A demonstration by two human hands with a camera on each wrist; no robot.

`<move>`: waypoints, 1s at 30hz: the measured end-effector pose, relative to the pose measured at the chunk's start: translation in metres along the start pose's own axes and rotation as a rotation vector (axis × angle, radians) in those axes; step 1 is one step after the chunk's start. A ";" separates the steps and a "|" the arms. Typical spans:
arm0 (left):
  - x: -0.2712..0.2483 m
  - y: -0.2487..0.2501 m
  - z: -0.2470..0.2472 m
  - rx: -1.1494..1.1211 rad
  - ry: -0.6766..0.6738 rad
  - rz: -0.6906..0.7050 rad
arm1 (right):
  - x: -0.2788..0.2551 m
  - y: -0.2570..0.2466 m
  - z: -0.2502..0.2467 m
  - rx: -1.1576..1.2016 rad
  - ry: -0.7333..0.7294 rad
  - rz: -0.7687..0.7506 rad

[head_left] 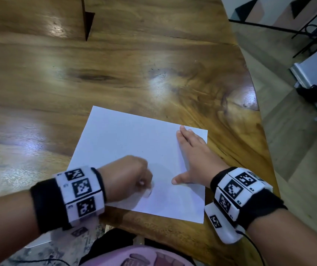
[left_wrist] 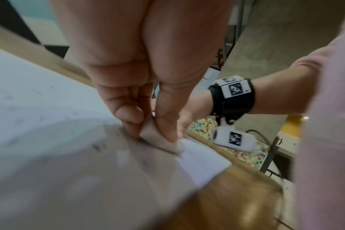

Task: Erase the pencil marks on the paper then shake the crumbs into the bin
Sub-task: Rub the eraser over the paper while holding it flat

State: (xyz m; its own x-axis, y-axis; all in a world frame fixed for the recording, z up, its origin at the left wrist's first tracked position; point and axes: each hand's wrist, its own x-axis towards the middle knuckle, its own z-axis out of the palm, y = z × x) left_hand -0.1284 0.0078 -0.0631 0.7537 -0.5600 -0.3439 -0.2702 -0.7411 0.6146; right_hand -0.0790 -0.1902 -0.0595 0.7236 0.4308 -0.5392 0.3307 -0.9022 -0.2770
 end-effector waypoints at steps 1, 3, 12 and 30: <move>0.010 0.000 -0.004 0.020 0.076 -0.025 | 0.000 0.000 0.000 -0.003 0.000 0.001; 0.025 -0.001 -0.010 0.031 0.236 -0.077 | -0.001 -0.001 0.000 -0.005 0.001 0.005; 0.002 -0.001 0.001 0.070 -0.067 0.004 | -0.002 -0.001 0.000 -0.007 -0.002 0.009; -0.014 -0.010 0.006 0.009 0.072 0.015 | -0.001 0.000 0.002 -0.003 0.002 0.001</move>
State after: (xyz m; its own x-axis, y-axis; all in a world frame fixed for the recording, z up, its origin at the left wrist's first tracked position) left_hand -0.1396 0.0204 -0.0683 0.7910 -0.5427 -0.2825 -0.2863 -0.7364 0.6130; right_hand -0.0805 -0.1905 -0.0609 0.7253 0.4297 -0.5379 0.3315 -0.9027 -0.2742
